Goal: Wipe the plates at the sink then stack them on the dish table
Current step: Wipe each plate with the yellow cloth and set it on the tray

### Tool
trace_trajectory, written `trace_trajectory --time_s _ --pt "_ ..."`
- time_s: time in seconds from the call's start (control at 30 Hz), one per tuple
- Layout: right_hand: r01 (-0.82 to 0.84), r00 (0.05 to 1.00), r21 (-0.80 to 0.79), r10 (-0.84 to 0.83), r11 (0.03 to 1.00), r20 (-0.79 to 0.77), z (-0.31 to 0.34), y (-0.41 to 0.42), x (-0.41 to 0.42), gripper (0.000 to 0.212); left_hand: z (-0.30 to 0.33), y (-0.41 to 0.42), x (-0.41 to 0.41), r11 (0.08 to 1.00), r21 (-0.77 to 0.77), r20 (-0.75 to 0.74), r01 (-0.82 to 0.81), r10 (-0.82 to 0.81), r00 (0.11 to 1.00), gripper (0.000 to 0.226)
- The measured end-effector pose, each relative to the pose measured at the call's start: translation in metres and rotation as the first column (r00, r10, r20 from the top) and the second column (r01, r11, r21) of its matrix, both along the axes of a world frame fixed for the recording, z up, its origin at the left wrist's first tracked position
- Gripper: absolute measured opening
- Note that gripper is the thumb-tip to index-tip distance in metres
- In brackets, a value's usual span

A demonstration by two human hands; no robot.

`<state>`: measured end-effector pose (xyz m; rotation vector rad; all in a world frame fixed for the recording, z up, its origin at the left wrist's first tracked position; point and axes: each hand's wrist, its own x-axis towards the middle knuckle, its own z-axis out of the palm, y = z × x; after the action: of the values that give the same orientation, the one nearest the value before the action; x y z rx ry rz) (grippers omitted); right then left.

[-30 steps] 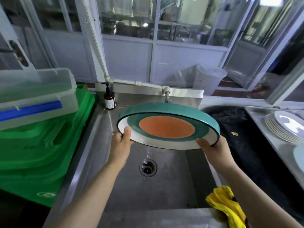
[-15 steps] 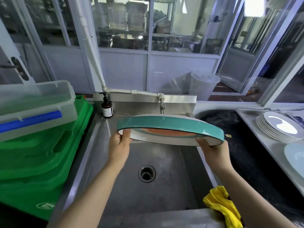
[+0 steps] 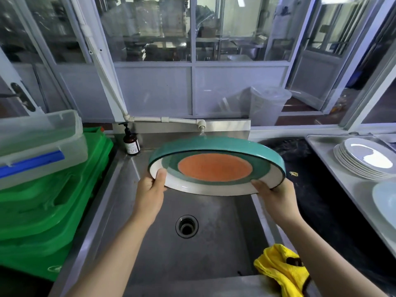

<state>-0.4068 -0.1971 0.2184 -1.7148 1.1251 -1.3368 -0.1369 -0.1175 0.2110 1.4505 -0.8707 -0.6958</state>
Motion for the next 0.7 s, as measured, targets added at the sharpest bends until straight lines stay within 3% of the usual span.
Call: trace_trajectory --time_s 0.13,0.23,0.3,0.4,0.5,0.63,0.7 --pt "-0.080 0.996 0.124 0.075 0.989 0.047 -0.007 -0.012 -0.028 0.036 -0.010 -0.002 -0.021 0.989 0.132 0.101 -0.067 0.054 0.993 0.066" --pt "-0.190 0.978 0.362 0.144 0.913 0.149 -0.021 -0.024 -0.049 0.025 -0.021 0.006 -0.036 0.965 0.221 0.126 -0.138 0.112 0.986 0.043" --pt "-0.257 0.962 0.516 0.169 0.817 0.213 -0.038 -0.030 -0.060 0.021 -0.025 0.010 -0.048 0.962 0.267 0.033 -0.057 0.049 0.998 0.031" --pt "-0.279 0.954 0.669 0.120 0.688 0.275 -0.069 -0.029 -0.069 0.019 -0.041 0.016 -0.074 0.941 0.338 -0.247 0.026 0.062 0.967 0.012" --pt "-0.272 0.957 0.755 0.084 0.597 0.279 -0.094 -0.024 -0.078 0.016 -0.060 0.026 -0.101 0.926 0.376 -0.378 0.034 0.119 0.918 0.026" --pt "-0.298 0.954 0.805 0.137 0.514 0.265 -0.117 -0.017 -0.091 0.016 -0.070 0.036 -0.124 0.901 0.415 -0.297 -0.127 0.266 0.917 0.021" --pt "-0.260 0.963 0.807 0.206 0.531 0.175 -0.128 -0.015 -0.098 0.016 -0.073 0.039 -0.131 0.888 0.416 -0.233 -0.198 0.314 0.920 0.024"
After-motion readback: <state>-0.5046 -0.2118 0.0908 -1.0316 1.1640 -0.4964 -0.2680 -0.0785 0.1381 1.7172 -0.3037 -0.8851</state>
